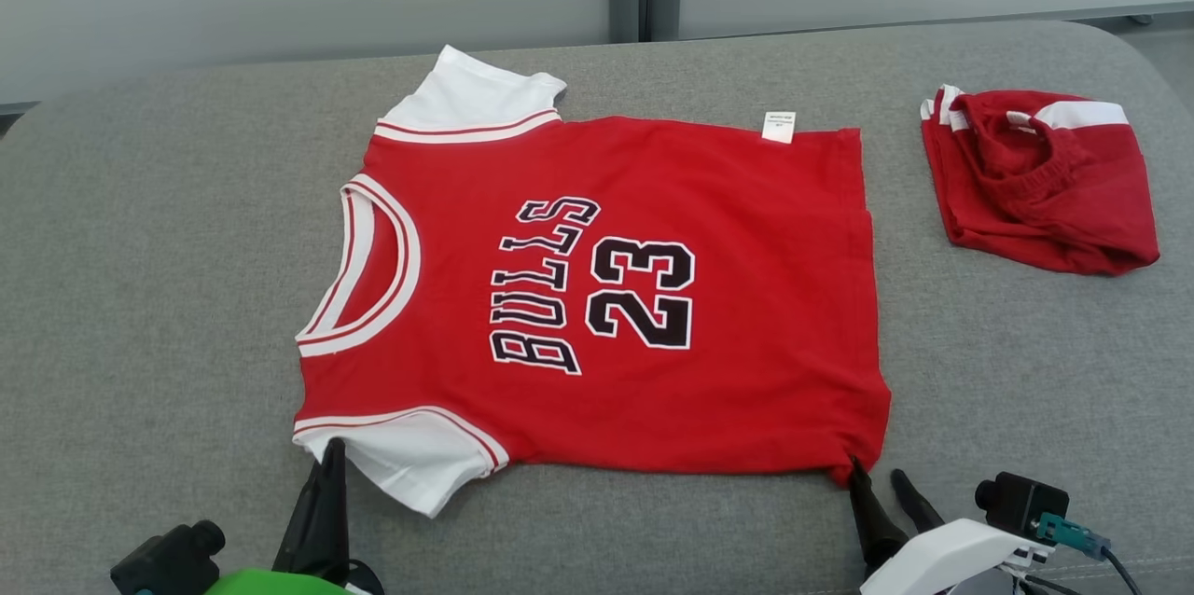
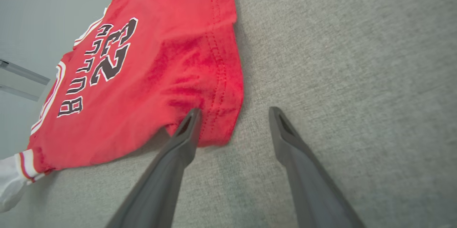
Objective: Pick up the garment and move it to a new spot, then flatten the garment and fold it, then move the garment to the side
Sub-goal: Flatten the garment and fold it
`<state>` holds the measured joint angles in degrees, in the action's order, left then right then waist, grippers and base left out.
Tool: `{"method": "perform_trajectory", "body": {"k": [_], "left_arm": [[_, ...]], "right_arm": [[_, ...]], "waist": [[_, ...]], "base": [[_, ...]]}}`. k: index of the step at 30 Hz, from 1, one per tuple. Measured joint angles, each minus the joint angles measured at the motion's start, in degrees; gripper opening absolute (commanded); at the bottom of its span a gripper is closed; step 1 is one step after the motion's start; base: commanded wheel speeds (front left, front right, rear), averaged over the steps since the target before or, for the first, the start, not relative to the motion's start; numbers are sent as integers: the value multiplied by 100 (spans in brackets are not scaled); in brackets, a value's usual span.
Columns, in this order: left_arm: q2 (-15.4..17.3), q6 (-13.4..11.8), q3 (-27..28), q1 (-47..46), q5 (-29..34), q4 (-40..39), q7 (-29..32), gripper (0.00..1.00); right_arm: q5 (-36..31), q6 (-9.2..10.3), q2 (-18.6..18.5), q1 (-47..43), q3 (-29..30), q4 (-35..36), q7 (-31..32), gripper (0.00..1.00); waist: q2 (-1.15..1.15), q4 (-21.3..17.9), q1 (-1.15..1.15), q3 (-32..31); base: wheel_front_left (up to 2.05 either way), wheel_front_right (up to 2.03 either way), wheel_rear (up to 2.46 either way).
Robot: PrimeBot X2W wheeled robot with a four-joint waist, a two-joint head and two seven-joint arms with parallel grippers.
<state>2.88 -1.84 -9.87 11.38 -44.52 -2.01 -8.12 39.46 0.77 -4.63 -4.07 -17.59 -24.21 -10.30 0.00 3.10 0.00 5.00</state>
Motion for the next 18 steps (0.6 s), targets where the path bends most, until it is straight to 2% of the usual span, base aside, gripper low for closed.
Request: {"method": "perform_trajectory", "body": {"k": [1,6,9,10,12,16,18], "left_arm": [[0,-20,12,1,0,-1,0,0],[1,-26,26,1,0,-16,-1,0],[1,-27,25,1,0,-24,-1,0],[1,-29,25,1,1,-25,-1,0],[1,-67,25,2,1,-25,0,0],[1,-76,24,3,1,-19,0,0],[1,-77,23,5,1,-4,1,0]], "right_arm": [[44,-41,20,0,2,0,0,86],[237,-207,76,4,0,-45,1,75],[327,-318,91,12,-14,-77,4,62],[348,-327,94,15,-16,-94,9,62],[348,-354,97,24,-34,-145,10,49],[339,-383,96,117,-125,-303,25,40],[338,-432,96,158,-149,-394,26,32]], "waist": [[0,10,0,10],[0,30,0,30],[0,35,0,30],[0,36,0,28],[0,36,0,20],[0,31,0,-10],[0,28,0,-44]], "base": [[0,0,0],[0,0,0],[0,0,0],[0,0,0],[0,0,0],[0,0,0],[0,0,0]]}}
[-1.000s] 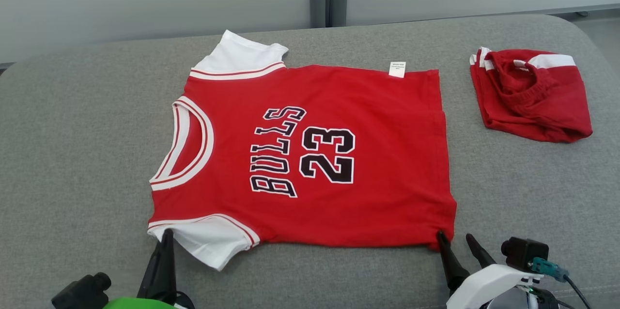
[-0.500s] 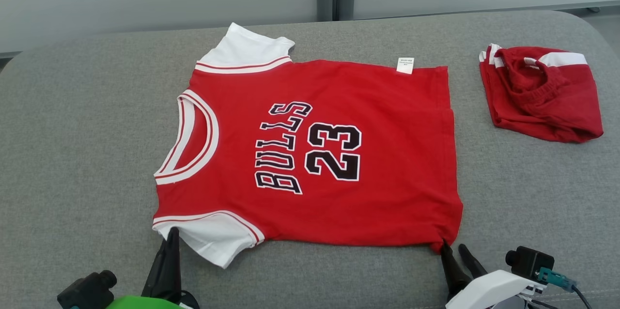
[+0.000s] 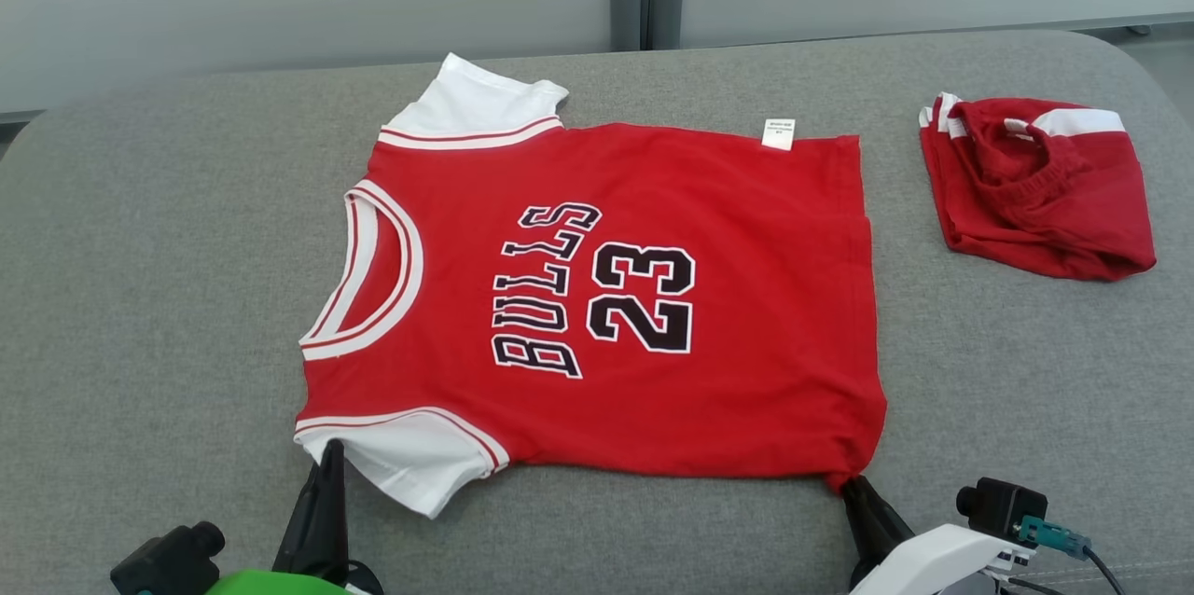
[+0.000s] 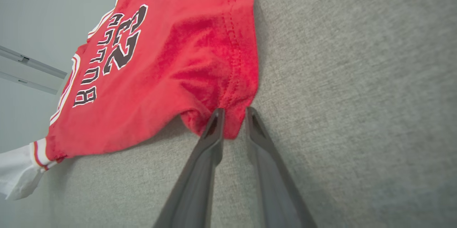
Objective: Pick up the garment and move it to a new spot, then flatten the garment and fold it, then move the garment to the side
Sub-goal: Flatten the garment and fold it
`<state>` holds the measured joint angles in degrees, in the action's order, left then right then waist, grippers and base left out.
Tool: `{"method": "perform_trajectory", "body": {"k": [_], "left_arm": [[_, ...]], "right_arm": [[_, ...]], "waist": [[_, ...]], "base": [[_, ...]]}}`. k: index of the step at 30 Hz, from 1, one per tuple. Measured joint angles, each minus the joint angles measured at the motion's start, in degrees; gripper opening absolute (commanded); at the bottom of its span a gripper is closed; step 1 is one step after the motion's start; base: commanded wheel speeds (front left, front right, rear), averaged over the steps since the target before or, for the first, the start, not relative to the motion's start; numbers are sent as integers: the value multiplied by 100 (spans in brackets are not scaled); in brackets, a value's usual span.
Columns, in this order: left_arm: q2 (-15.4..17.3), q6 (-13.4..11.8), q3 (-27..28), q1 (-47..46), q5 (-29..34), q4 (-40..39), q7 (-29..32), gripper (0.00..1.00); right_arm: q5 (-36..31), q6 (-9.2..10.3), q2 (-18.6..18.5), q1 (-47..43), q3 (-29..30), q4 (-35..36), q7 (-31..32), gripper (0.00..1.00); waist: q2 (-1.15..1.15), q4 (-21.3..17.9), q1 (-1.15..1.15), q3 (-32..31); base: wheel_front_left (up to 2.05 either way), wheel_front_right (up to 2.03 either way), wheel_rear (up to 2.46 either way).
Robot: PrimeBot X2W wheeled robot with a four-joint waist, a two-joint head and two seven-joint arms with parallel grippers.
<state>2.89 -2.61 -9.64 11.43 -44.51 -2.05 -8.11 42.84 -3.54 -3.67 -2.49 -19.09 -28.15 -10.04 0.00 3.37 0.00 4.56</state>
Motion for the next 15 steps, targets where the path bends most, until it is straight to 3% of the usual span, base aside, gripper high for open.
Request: {"method": "perform_trajectory", "body": {"k": [4,5,15], "left_arm": [[0,-21,-4,9,2,-5,12,0],[0,-26,-9,9,11,-7,32,0],[1,-44,-13,30,41,-16,52,0]], "right_arm": [[-64,-10,0,101,-70,-182,0,14],[-64,-19,0,119,-75,-199,0,0],[-98,-100,-51,338,19,-213,-137,0]], "waist": [[0,-17,0,-62],[0,-18,0,-67],[0,-59,0,-125]], "base": [[0,0,0],[0,0,0],[0,0,0]]}}
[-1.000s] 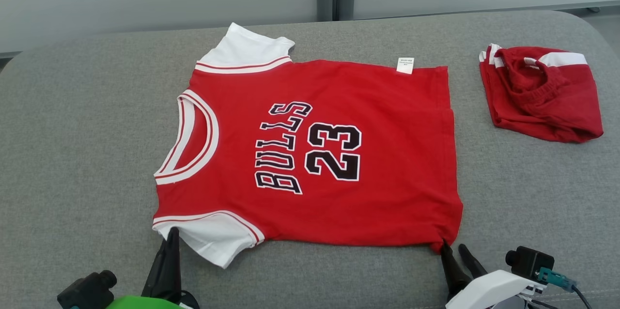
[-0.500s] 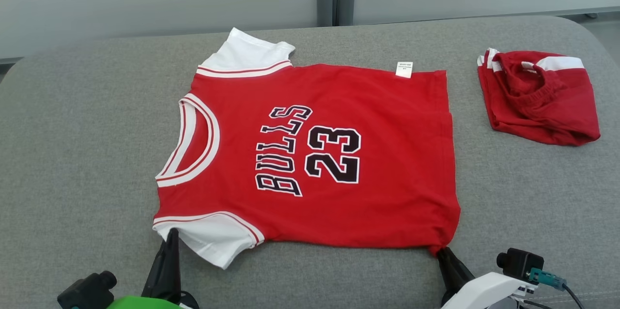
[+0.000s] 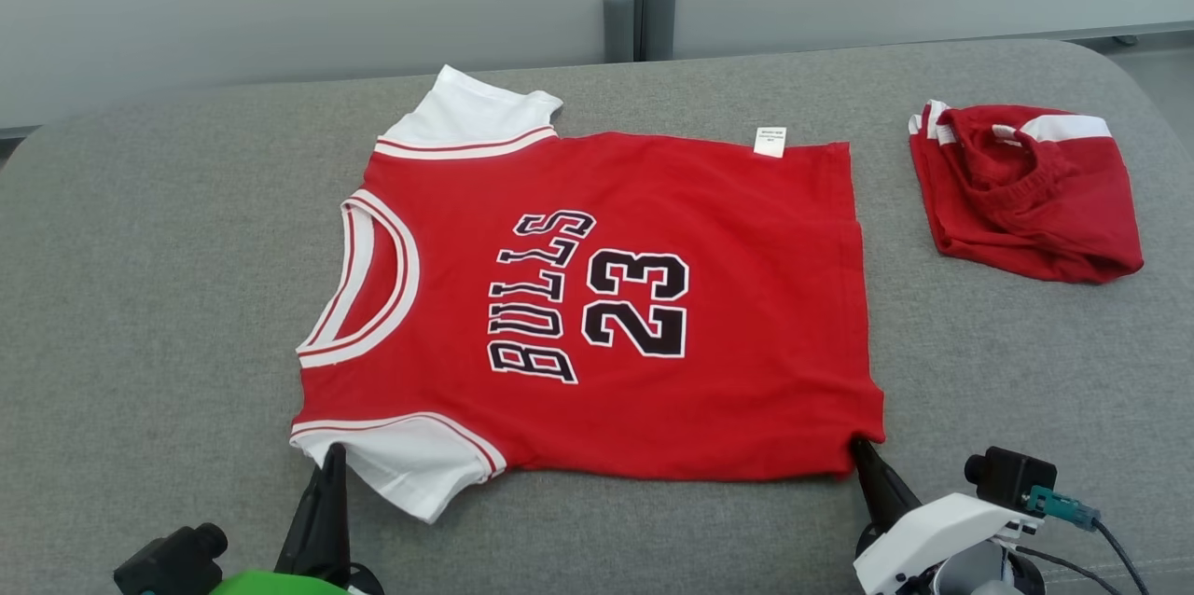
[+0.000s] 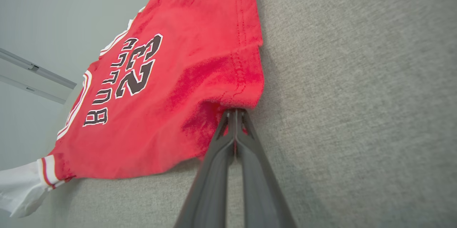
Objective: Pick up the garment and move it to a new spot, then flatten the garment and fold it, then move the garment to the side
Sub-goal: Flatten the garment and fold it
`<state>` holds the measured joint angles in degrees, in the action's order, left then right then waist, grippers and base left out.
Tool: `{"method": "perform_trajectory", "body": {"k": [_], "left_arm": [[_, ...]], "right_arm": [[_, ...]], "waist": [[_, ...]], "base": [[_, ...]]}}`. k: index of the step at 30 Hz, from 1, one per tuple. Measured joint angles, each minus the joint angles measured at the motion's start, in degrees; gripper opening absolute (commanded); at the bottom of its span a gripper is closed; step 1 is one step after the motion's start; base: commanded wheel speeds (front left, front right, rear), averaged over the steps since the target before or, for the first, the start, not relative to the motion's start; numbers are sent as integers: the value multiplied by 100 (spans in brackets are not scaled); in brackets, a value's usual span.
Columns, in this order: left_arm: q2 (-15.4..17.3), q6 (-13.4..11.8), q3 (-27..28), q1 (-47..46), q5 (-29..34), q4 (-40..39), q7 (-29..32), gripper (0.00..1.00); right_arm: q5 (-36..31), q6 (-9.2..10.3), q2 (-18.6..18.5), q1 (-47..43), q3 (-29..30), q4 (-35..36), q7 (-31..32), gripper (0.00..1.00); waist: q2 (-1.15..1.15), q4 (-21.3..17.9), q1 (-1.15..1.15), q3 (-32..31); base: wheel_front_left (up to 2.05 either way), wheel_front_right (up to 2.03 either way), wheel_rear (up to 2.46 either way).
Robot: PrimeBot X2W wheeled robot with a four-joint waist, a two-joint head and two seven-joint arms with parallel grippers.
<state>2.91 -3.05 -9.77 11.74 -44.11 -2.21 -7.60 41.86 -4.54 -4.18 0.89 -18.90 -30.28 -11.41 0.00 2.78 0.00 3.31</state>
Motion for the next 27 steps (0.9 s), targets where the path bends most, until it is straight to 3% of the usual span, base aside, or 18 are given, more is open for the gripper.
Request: {"method": "perform_trajectory", "body": {"k": [8,16,19,20,27], "left_arm": [[0,-2,-20,14,0,-23,1,0],[1,-10,-11,64,0,-57,0,0],[1,-10,-71,64,2,-57,1,0],[2,-10,-70,64,2,-59,1,0],[3,-25,-63,64,2,-91,1,0]], "right_arm": [[-63,-8,-325,14,219,145,-76,0],[-234,-62,-503,-18,-19,194,-65,0],[-237,-100,-477,-43,-38,211,-63,47],[-213,-100,-446,-57,-58,225,-56,98],[-188,-143,-413,-271,-147,292,-7,100]], "waist": [[0,-87,0,-27],[0,-244,0,4],[0,-271,0,20],[0,-275,0,23],[0,-305,0,55]], "base": [[0,0,0],[0,0,0],[0,0,0],[0,0,0],[0,0,0]]}}
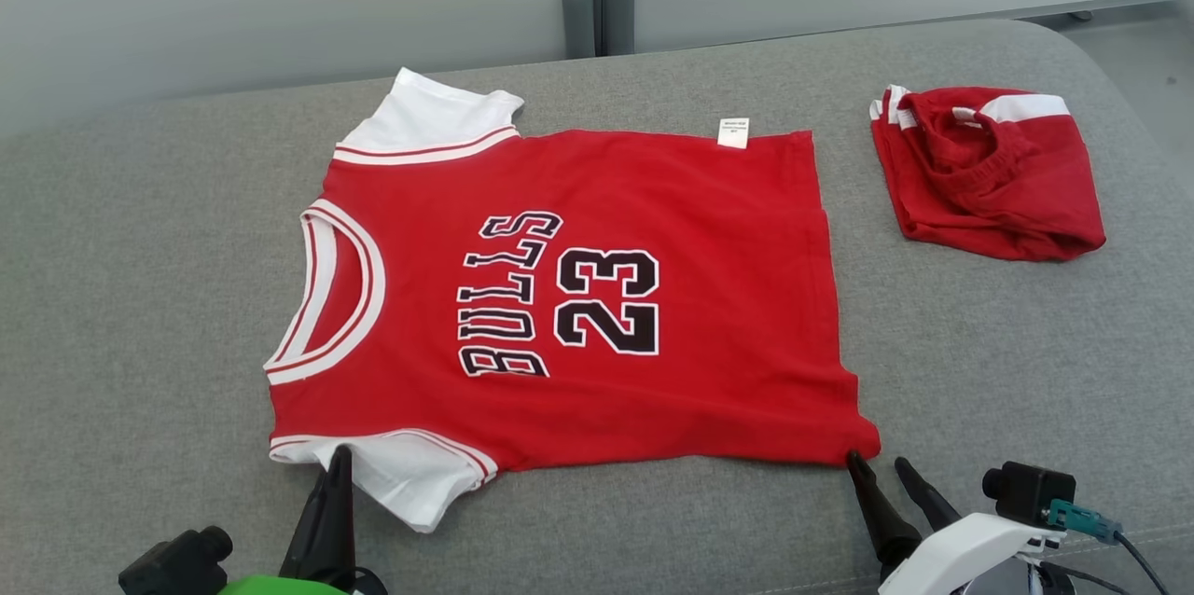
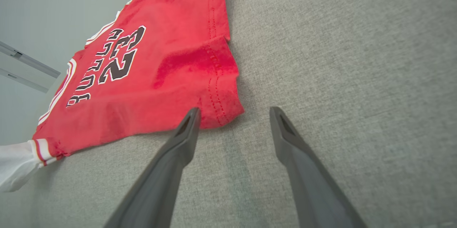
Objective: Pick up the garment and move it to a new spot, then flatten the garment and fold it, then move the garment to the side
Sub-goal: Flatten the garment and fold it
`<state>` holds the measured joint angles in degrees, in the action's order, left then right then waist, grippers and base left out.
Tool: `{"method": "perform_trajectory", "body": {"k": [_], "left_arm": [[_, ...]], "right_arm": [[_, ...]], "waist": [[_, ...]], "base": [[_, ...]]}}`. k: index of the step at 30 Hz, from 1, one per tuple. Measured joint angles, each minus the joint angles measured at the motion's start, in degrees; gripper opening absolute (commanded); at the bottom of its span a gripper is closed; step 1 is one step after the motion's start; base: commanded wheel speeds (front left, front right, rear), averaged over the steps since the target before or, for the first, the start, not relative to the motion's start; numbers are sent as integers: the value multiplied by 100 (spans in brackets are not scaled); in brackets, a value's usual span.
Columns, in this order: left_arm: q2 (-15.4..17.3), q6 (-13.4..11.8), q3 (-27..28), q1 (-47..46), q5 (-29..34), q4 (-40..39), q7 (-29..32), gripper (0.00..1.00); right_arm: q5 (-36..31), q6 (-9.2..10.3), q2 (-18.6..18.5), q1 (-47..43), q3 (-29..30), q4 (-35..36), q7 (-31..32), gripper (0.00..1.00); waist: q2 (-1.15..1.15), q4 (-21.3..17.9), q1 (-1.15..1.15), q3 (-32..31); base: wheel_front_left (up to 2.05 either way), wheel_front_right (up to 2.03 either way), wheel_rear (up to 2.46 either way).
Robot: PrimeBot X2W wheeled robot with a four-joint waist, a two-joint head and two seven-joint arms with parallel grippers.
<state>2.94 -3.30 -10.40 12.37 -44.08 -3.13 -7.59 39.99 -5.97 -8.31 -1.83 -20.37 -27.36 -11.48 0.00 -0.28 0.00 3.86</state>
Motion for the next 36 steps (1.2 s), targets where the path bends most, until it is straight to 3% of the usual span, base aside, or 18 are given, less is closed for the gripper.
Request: {"method": "perform_trajectory", "body": {"k": [18,20,22,26,29,30,36], "left_arm": [[11,0,-67,-13,52,-55,100,0],[13,-1,-65,-14,52,-62,100,0],[14,-2,-65,-16,52,-63,101,0],[20,-32,-13,-18,51,-69,100,0],[21,-33,13,-18,51,-81,100,0],[21,-33,21,-18,51,-85,100,0],[22,-34,112,-18,51,-111,46,0]], "right_arm": [[1,-33,-52,166,-73,-22,53,100],[4,-54,-35,200,-90,-63,68,80],[65,-54,-16,228,-105,-122,81,47],[79,-56,-5,272,-202,-216,153,35],[99,-57,9,272,-222,-232,154,14],[99,-57,2,272,-222,-232,154,0],[125,-58,-36,318,-220,-92,144,0]], "waist": [[0,98,0,110],[0,139,0,125],[0,180,0,140],[0,239,0,163],[0,252,0,166],[0,252,0,166],[0,181,0,139]], "base": [[0,0,0],[0,0,0],[0,0,0],[0,0,0],[0,0,0],[0,0,0],[0,0,0]]}}
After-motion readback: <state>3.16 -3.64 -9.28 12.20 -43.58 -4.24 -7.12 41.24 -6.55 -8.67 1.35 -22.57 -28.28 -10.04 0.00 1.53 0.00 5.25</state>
